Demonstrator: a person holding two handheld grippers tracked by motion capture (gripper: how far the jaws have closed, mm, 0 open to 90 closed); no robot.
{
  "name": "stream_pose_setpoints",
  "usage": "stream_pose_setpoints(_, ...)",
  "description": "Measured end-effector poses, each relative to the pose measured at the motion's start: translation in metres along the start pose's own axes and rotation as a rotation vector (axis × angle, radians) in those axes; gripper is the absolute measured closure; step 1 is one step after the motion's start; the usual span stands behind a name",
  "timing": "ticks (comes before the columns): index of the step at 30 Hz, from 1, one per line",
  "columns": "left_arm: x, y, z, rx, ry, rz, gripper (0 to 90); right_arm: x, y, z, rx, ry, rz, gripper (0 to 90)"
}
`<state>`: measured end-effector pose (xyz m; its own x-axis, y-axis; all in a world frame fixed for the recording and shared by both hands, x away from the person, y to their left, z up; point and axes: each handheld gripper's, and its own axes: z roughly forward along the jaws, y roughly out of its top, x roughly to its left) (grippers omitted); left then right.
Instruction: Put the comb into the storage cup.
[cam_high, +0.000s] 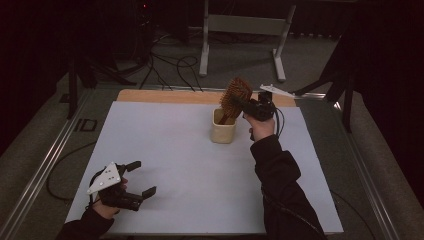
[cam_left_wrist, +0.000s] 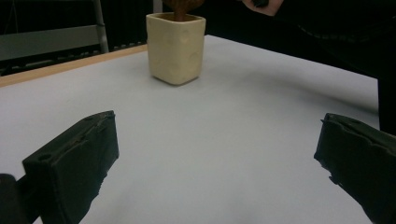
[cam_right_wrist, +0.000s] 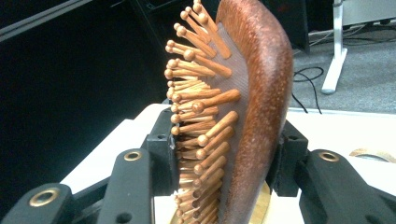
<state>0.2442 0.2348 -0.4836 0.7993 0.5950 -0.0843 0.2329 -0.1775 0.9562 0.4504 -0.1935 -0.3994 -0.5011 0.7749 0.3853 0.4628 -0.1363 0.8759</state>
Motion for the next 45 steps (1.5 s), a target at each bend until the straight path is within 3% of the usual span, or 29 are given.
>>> stream_pose_setpoints(21, 0.001, 0.000, -0.001, 0.000, -0.003, -0.003, 0.1, -0.013, -0.010, 0.005, 0.025, -0.002, 0.034, 52.7)
stream_pose_setpoints(28, 0.001, 0.000, -0.001, 0.002, -0.003, -0.003, 0.0, -0.013, -0.011, 0.005, 0.027, -0.020, 0.023, 50.1)
stream_pose_setpoints(36, 0.001, -0.001, 0.001, 0.004, -0.009, -0.008, 0.0, -0.011, -0.009, 0.007, 0.050, -0.035, -0.007, 45.2)
stream_pose_setpoints(45, 0.001, -0.001, 0.000, 0.003, -0.010, -0.008, 0.0, -0.016, -0.003, -0.002, 0.034, -0.018, -0.010, 30.2)
